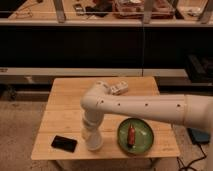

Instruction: Place the ceramic cup in the ceramic bowl

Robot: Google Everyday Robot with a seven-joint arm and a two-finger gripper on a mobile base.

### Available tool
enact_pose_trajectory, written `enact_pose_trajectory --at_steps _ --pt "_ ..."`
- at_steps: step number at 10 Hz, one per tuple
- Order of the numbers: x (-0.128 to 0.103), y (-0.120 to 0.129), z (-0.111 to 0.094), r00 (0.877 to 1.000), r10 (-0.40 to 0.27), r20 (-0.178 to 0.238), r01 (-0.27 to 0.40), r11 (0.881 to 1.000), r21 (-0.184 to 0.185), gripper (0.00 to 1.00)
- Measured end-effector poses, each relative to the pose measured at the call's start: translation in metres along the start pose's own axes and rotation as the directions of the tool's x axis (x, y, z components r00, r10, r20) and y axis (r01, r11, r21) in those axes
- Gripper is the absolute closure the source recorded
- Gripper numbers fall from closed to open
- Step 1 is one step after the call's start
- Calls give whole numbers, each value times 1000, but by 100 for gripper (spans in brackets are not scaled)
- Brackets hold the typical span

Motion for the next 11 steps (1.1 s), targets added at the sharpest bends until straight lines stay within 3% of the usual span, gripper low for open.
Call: enact_pose_trajectory --at_steps 3,6,7,8,11 --pt "-30 53 -56 994 110 -7 -110 994 -10 100" --pt "-80 107 -83 975 223 -20 -223 974 -40 100" --pt "-95 119 -85 968 251 -27 -252 967 -44 98" --pt "-117 134 -82 957 288 -28 -289 956 -45 88" --pt "-152 154 -58 941 337 -26 -337 941 -34 60"
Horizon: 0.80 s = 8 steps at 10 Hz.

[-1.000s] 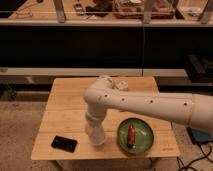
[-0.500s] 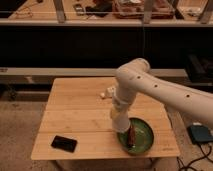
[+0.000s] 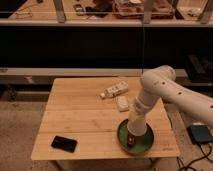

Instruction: Place the ceramic cup in the ceramic bowl

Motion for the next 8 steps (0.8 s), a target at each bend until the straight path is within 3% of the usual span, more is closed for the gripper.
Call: enact_pose_trajectory --at_steps 3,4,8 --pt "-7 13 27 1000 20 2 -20 1000 1 28" --pt "-11 19 32 999 32 9 -31 999 -10 22" --pt "-13 22 33 999 40 10 -40 999 -16 20"
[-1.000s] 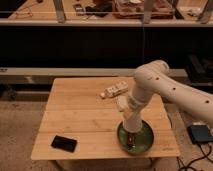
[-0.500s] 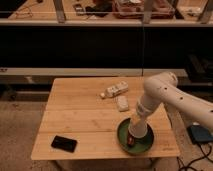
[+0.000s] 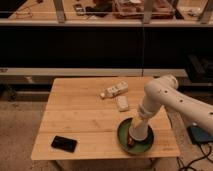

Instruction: Place the ceramic cup in the ceramic bowl

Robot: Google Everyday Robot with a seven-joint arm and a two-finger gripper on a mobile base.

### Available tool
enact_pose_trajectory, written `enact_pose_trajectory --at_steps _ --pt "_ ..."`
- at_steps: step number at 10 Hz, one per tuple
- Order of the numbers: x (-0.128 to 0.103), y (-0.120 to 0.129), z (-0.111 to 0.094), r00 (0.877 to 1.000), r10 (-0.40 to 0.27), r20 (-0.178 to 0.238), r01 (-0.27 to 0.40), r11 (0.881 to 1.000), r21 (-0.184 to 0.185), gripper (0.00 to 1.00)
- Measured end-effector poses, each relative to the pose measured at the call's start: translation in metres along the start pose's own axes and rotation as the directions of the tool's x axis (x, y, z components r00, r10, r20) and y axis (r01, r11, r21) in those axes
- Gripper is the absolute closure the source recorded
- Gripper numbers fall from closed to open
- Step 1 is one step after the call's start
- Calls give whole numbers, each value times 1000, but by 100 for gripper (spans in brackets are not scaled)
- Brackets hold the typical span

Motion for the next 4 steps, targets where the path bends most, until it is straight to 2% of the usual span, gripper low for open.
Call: enact_pose_trajectory --at_steps 4 --pt "0 0 0 1000 1 0 -1 1000 0 20"
